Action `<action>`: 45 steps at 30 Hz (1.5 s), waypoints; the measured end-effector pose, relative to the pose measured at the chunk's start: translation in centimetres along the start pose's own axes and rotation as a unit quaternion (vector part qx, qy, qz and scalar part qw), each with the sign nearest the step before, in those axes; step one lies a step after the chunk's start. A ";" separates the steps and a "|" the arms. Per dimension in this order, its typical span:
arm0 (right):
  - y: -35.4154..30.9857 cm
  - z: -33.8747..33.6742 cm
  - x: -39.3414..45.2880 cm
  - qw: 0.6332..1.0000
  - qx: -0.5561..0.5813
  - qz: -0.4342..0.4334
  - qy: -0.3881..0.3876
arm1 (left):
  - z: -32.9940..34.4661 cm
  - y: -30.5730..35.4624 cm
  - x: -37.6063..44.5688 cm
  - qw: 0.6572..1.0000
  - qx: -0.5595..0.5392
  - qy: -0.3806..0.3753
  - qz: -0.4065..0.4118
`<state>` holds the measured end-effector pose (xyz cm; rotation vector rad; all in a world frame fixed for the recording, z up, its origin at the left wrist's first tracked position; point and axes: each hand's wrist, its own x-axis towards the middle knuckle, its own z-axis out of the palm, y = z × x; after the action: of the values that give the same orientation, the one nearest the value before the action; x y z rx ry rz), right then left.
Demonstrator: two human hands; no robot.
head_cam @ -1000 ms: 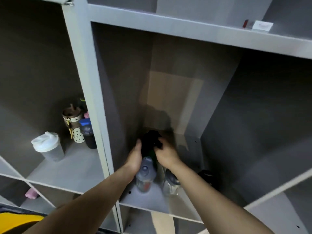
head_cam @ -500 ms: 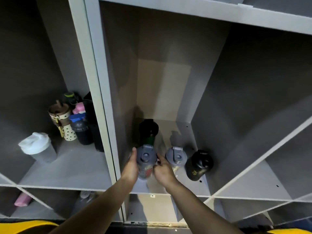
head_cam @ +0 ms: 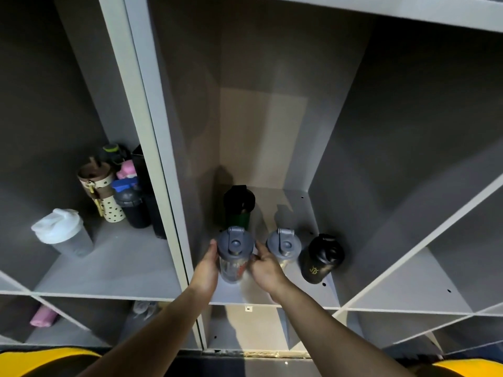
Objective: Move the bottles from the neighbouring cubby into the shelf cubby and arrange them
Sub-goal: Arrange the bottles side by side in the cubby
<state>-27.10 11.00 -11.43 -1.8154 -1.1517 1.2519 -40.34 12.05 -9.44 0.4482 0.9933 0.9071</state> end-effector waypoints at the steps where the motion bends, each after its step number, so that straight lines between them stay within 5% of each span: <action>1: 0.2 0.1 0.0 1.000 -0.004 0.004 0.005 | -0.1 0.0 -0.1 1.000 0.007 -0.002 -0.001; 23: -1.1 0.3 -2.2 1.000 -0.009 0.005 -0.011 | -1.3 -0.1 -0.1 0.991 0.130 0.033 0.015; 33: -3.0 -4.4 -2.6 0.998 -0.002 -0.054 0.042 | 3.7 0.6 -2.2 0.927 0.320 0.011 0.197; 38: 0.0 -8.3 -1.5 0.988 0.041 -0.074 0.127 | 6.5 -1.7 -0.1 0.919 0.352 -0.011 0.175; 45: 1.7 -11.0 -2.4 0.992 0.009 -0.001 0.123 | 8.6 -4.7 2.8 0.957 0.274 0.024 0.094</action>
<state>-16.61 7.79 -8.26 -1.8931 -1.0006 1.0011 -30.12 12.28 -9.88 1.0068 1.2636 0.8058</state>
